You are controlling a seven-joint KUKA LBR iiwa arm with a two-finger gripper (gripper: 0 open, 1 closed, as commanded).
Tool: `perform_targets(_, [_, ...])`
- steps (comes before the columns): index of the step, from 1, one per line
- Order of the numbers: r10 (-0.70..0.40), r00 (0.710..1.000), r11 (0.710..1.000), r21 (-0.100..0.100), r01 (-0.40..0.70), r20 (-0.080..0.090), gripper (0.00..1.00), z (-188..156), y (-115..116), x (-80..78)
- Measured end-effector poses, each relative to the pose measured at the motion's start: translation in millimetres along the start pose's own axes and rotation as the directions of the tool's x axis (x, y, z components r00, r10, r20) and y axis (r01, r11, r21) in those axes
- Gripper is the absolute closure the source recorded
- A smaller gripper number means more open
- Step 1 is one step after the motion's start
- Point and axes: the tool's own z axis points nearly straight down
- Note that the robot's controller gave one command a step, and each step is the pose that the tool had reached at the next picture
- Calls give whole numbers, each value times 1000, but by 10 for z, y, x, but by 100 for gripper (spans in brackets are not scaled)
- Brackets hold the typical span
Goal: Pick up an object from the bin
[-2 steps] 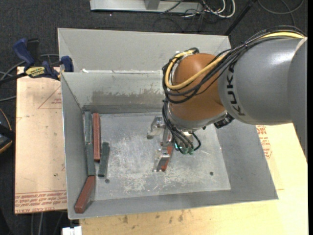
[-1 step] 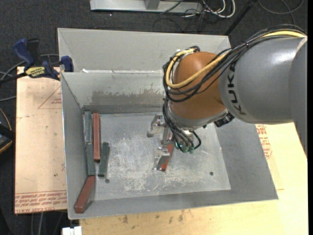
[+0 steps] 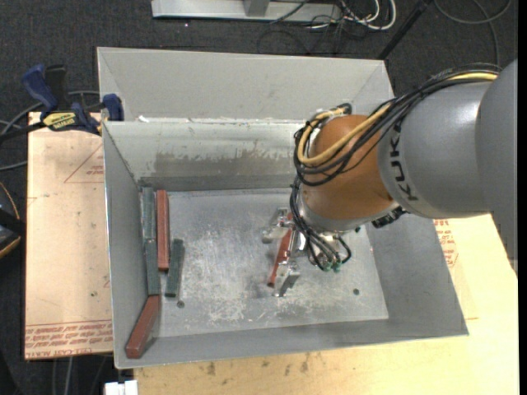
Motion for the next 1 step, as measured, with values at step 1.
perform_targets(1, [76, 997, 997, -3, -76, 6, 100, 388, -345, -248])
